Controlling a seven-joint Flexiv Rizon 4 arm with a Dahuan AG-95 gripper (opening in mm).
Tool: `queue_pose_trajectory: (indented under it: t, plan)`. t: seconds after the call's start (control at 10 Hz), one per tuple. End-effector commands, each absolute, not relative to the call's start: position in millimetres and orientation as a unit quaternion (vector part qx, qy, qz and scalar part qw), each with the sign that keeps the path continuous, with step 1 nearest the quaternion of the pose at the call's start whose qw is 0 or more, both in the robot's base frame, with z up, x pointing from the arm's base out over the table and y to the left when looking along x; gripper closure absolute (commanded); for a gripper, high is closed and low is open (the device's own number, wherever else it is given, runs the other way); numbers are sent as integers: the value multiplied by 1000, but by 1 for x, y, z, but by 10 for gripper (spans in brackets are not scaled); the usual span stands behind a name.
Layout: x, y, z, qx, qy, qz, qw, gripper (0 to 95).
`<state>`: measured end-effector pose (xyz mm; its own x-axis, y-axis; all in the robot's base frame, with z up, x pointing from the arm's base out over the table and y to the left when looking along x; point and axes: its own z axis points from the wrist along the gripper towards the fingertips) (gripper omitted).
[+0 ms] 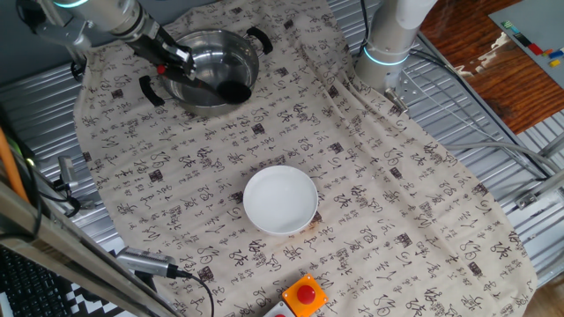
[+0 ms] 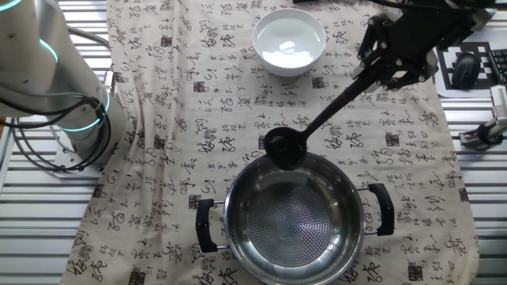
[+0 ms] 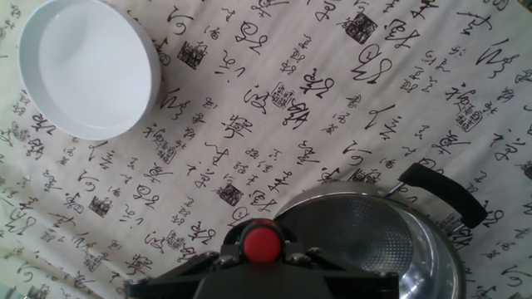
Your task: Scoop water with a large spoon from one bowl to another
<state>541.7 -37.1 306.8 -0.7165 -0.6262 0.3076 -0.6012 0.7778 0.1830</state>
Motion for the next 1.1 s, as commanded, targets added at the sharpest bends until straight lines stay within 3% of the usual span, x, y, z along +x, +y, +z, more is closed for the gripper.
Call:
queue_pose_trajectory:
  t: [0.1, 1.1]
  plan:
    - [542, -36, 307, 324, -928, -33, 181, 950]
    - [543, -38, 307, 311, -933, -28, 180, 950]
